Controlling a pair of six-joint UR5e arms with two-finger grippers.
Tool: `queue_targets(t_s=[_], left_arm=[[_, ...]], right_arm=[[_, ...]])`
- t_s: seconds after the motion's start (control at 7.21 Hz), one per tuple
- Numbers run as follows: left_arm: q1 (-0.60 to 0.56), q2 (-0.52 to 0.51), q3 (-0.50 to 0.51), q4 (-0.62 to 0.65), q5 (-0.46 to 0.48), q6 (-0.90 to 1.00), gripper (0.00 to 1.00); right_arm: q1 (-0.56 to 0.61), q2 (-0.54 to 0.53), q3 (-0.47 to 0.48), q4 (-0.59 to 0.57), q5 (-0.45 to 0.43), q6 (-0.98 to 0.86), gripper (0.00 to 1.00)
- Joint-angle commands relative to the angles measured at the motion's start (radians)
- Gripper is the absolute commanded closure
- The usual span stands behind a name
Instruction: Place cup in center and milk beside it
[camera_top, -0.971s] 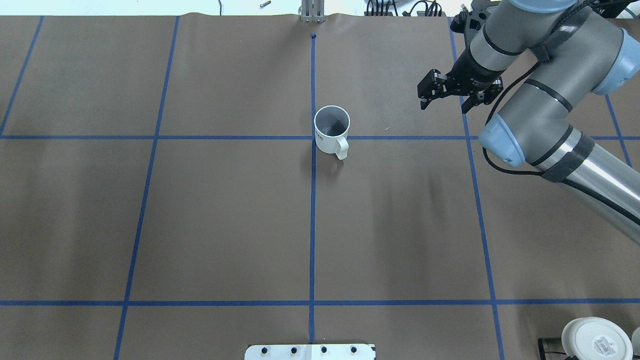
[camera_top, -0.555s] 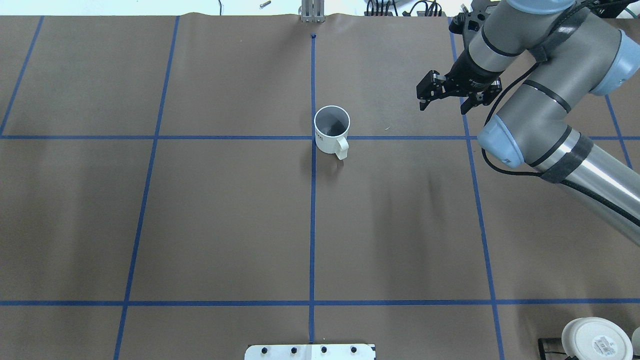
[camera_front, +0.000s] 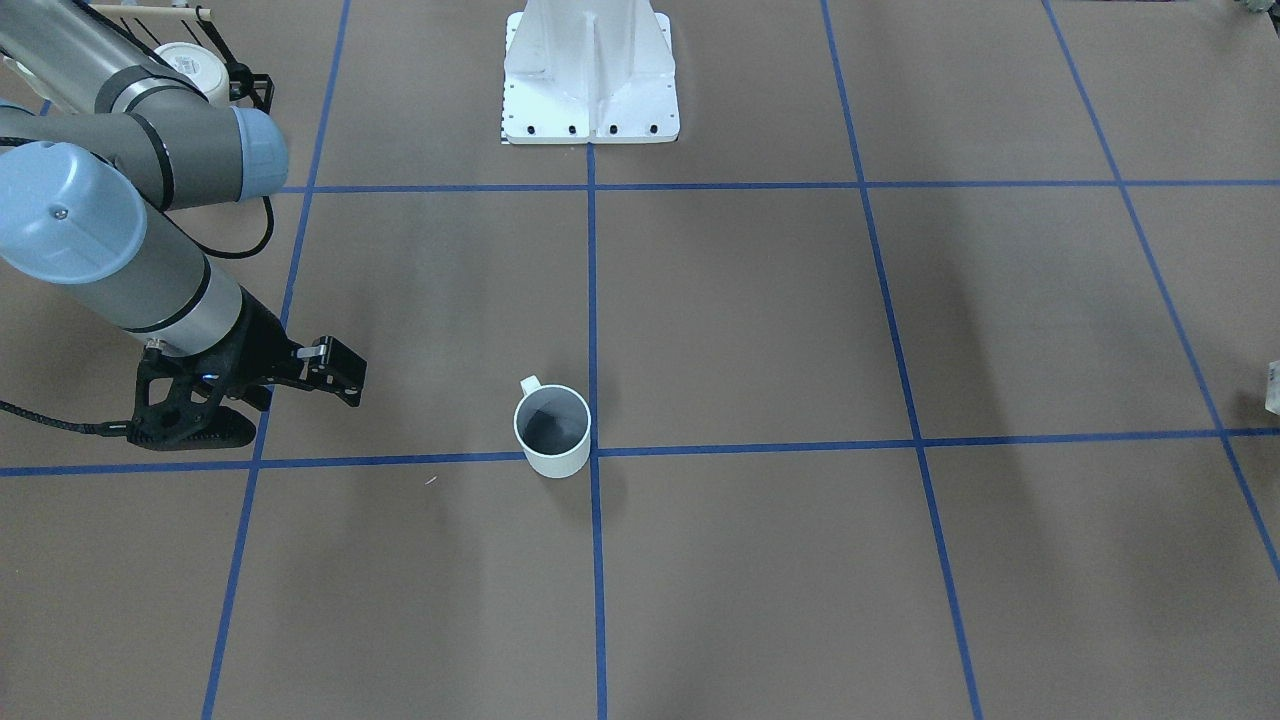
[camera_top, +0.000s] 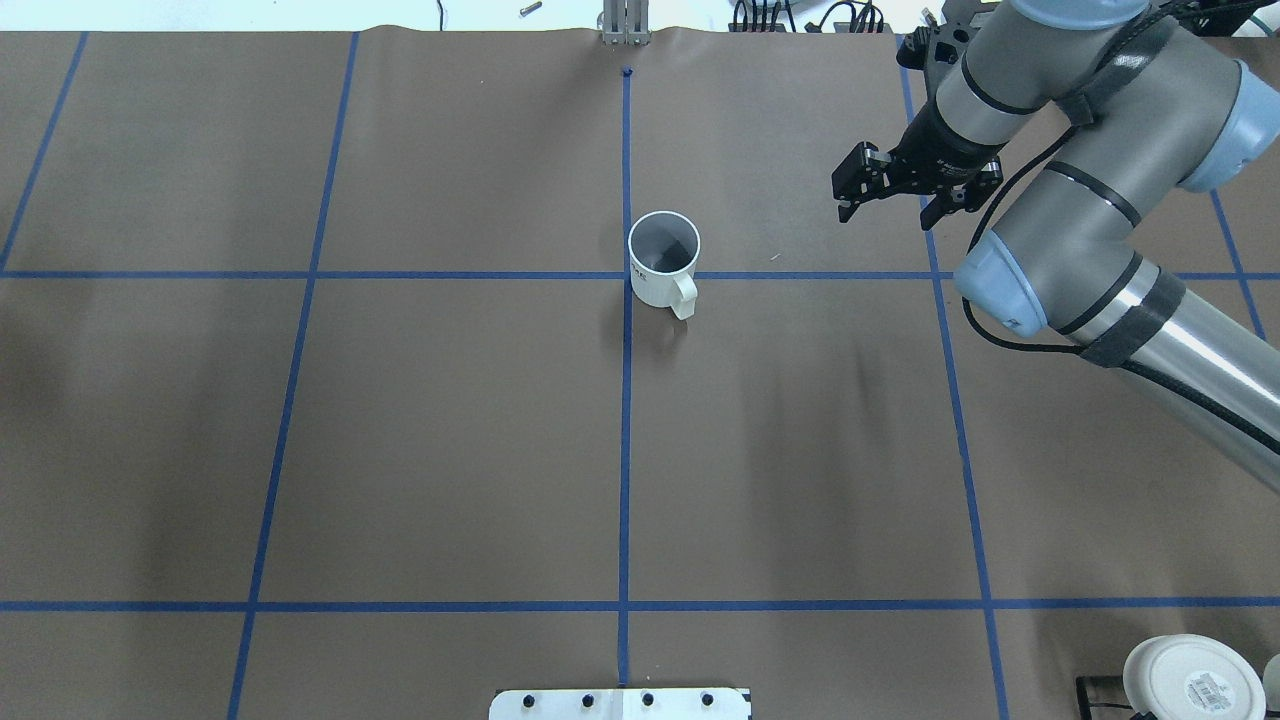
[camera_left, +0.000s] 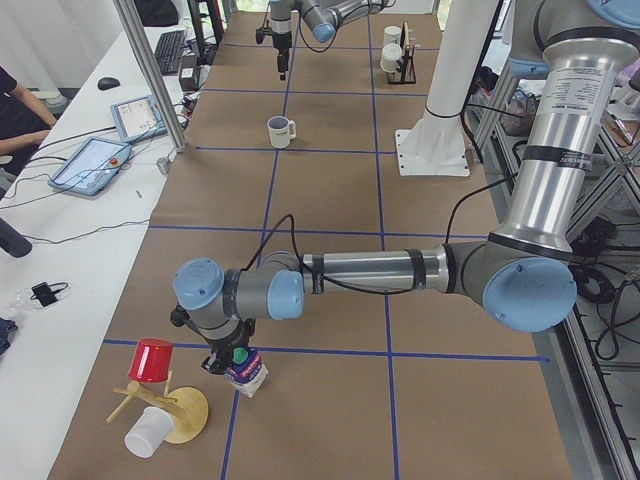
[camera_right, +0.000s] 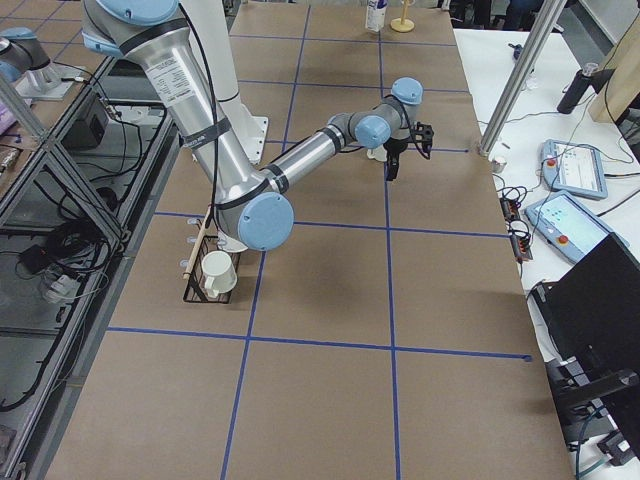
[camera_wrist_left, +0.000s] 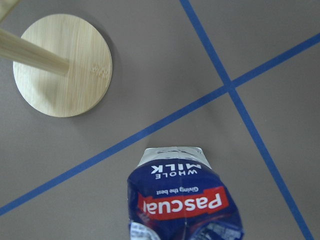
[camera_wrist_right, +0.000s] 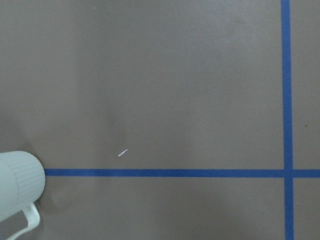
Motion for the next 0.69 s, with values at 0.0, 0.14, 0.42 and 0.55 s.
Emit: queue_targets(t_s=[0.0, 0.14, 0.42, 0.55], left_arm=[[0.000, -0.097, -0.139, 0.256, 0.000, -0.078, 1.00], [0.010, -0.137, -0.202, 0.298, -0.006, -0.232, 1.00], [0.142, -0.193, -0.308, 0.314, -0.071, -0.565, 1.00], [0.258, -0.255, -0.342, 0.313, -0.072, -0.799, 1.00]], right_arm=[[0.001, 0.000, 0.000, 0.000, 0.000, -0.001, 0.00], [0.001, 0.000, 0.004, 0.002, 0.000, -0.001, 0.00], [0.004, -0.002, 0.004, 0.002, 0.000, -0.003, 0.00], [0.010, -0.003, 0.011, 0.002, 0.000, -0.004, 0.00]])
